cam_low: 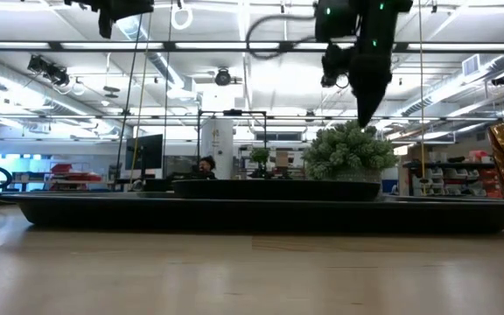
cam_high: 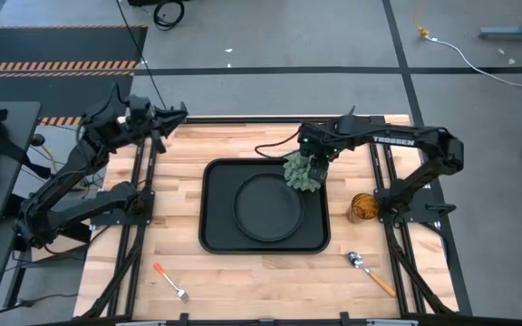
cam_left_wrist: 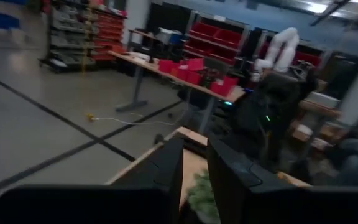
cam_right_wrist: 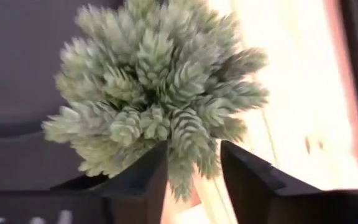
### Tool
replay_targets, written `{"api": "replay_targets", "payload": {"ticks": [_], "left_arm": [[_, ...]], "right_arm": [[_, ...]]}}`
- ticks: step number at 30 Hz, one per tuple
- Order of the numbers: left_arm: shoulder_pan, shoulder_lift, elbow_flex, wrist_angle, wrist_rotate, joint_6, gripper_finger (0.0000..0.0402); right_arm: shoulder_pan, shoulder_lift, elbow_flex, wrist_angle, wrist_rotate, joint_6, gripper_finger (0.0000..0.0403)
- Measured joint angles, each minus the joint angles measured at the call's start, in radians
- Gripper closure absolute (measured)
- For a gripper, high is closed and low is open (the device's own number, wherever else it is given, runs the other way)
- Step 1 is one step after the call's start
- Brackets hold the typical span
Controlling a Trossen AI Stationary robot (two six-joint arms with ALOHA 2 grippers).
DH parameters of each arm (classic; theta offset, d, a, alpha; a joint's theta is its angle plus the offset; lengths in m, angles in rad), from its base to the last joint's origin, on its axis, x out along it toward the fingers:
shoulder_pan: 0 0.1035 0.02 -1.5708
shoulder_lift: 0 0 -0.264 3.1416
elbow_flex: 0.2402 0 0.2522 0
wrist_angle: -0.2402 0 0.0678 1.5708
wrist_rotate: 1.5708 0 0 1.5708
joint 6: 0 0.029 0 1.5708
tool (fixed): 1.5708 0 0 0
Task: Pick and place plate/cup/fork/spoon on tray
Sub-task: Put the gray potted plant on the black serving tray to the top right of the black plate, then put the brown cup on the black serving tray to the top left of the black plate
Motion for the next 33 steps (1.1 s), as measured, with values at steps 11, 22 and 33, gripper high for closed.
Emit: {"api": "replay_targets", "payload": {"ticks": [11,22,33], "left_arm": [[-0.058,0.000,0.000,0.001,0.208,-0.139,0.0328],[-0.223,0.000,0.000,0.002,0.174,-0.139,0.0329],[-0.332,0.001,0.000,0.007,0.100,-0.107,0.0329]], "right_arm": [[0.202,-0.121,0.014,-0.282,-0.078,0.693,0.0178],[0.386,-0.142,-0.185,-0.299,-0.194,1.212,0.0191],[0.406,-0.143,-0.339,-0.186,-0.267,1.253,0.0230]]}}
